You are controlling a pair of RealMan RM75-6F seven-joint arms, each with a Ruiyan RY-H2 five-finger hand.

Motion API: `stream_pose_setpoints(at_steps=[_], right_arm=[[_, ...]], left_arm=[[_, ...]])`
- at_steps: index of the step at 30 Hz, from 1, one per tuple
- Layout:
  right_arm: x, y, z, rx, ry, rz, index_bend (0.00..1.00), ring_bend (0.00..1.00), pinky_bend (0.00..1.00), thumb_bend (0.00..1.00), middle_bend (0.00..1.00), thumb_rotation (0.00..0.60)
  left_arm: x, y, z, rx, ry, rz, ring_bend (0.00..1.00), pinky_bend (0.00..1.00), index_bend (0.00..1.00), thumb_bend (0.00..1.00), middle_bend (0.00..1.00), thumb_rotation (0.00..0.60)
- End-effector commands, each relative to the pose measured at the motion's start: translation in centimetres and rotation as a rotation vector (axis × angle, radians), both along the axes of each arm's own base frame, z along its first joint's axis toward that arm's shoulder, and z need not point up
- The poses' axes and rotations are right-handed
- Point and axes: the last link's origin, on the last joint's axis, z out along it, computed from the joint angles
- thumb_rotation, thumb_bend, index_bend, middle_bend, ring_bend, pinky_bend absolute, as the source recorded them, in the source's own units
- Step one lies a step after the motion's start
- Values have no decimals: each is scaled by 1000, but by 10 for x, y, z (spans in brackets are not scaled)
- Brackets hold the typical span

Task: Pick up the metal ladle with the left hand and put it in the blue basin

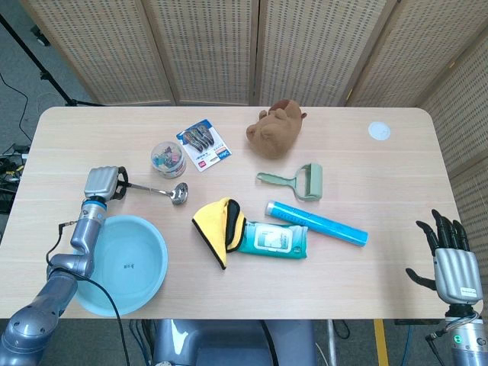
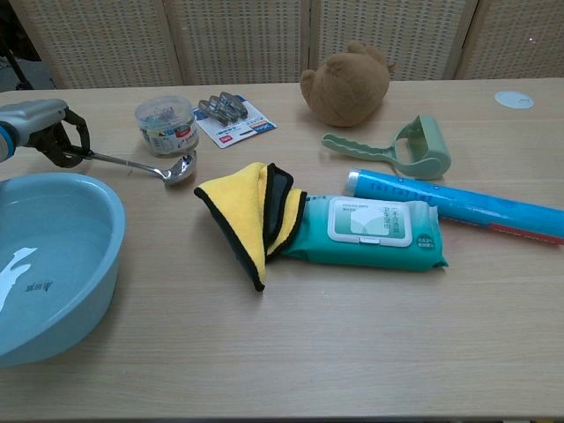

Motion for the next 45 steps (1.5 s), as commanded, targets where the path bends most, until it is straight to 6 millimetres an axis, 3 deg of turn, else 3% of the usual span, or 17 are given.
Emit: stream_pose_setpoints(at_steps=[1, 6, 9, 12, 18, 21, 25, 30, 35, 45], right_arm=[[1, 1, 0, 1, -2, 3, 155, 0, 0, 0, 0, 600], [3, 3, 0, 5, -8, 10, 155, 0, 0, 0, 0, 600], [6, 4, 1, 5, -16, 19, 155, 0, 0, 0, 0, 600], [7, 4, 2, 5, -22, 24, 155, 0, 0, 0, 0, 600], [10, 5, 3, 4, -31, 33, 155, 0, 0, 0, 0, 600], [11, 6, 4, 2, -38, 37, 155, 0, 0, 0, 0, 600], [14, 7, 8, -10, -54, 46, 155, 0, 0, 0, 0, 600], [16, 9, 11, -13, -65, 54, 154, 0, 0, 0, 0, 600], [17, 10, 12, -10, -76, 58, 155, 0, 0, 0, 0, 600], [17, 8, 14, -16, -79, 49, 155, 0, 0, 0, 0, 600]], left_arm=[[5, 3, 14, 46, -44, -50, 934, 984, 891, 447, 962, 600], [14, 4, 46, 115, -87, -159, 934, 984, 893, 447, 962, 600], [22, -1, 77, 177, -116, -256, 934, 984, 896, 447, 962, 600], [30, -16, 101, 181, -121, -338, 934, 984, 898, 448, 962, 600], [31, -49, 123, 155, -110, -410, 934, 984, 912, 453, 962, 600], [26, -69, 129, 133, -108, -435, 934, 984, 915, 454, 962, 600], [-1, -112, 131, 102, -90, -437, 934, 984, 922, 454, 962, 600], [-19, -133, 132, 95, -101, -426, 934, 984, 923, 454, 962, 600], [-33, -145, 132, 71, -56, -413, 934, 984, 923, 454, 962, 600], [-41, -143, 123, 8, 95, -420, 934, 984, 923, 456, 962, 600]])
